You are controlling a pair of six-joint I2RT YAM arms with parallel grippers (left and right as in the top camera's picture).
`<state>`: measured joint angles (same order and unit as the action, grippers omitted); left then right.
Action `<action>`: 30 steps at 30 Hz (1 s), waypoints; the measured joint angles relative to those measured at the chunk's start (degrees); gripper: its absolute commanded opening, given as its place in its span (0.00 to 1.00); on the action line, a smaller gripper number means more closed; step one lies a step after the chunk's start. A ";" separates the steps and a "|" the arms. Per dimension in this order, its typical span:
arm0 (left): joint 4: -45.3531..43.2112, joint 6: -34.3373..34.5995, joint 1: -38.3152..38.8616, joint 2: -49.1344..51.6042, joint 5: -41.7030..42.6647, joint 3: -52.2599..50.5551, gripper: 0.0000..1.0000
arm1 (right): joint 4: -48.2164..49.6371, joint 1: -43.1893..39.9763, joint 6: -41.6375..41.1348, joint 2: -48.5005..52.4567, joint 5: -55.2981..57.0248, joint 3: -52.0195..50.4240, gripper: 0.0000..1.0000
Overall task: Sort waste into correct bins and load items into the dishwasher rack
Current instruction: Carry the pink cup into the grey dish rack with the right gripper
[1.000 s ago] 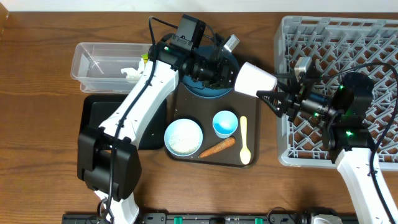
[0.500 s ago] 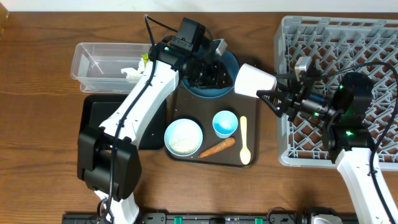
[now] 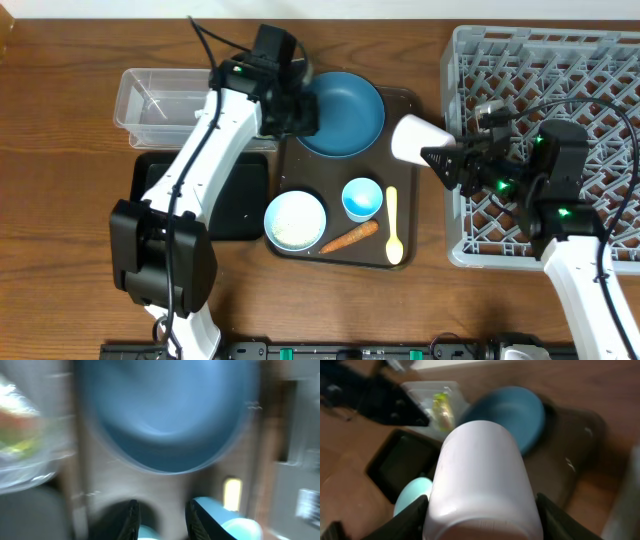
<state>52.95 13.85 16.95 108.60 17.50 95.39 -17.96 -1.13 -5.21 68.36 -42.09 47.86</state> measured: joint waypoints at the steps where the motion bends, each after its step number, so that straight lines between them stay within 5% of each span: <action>1: 0.92 -0.24 -0.33 -0.09 -1.81 -0.07 0.33 | -3.80 0.00 0.33 0.00 2.23 1.77 0.01; 12: 5.27 -0.83 -2.34 -7.85 -16.96 -0.13 0.33 | -31.34 -2.08 3.54 -0.72 34.97 25.64 0.01; 21: 5.55 -0.81 -2.34 -9.16 -18.36 -0.13 0.33 | -35.50 -16.09 3.45 0.35 44.46 27.98 0.01; 30: 5.57 -0.79 -2.34 -9.16 -18.80 -0.13 0.33 | -44.72 -27.87 1.07 12.28 49.90 39.39 0.01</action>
<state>58.52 13.06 14.61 99.44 -1.30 95.26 -62.67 -28.99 -4.14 80.64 7.81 87.24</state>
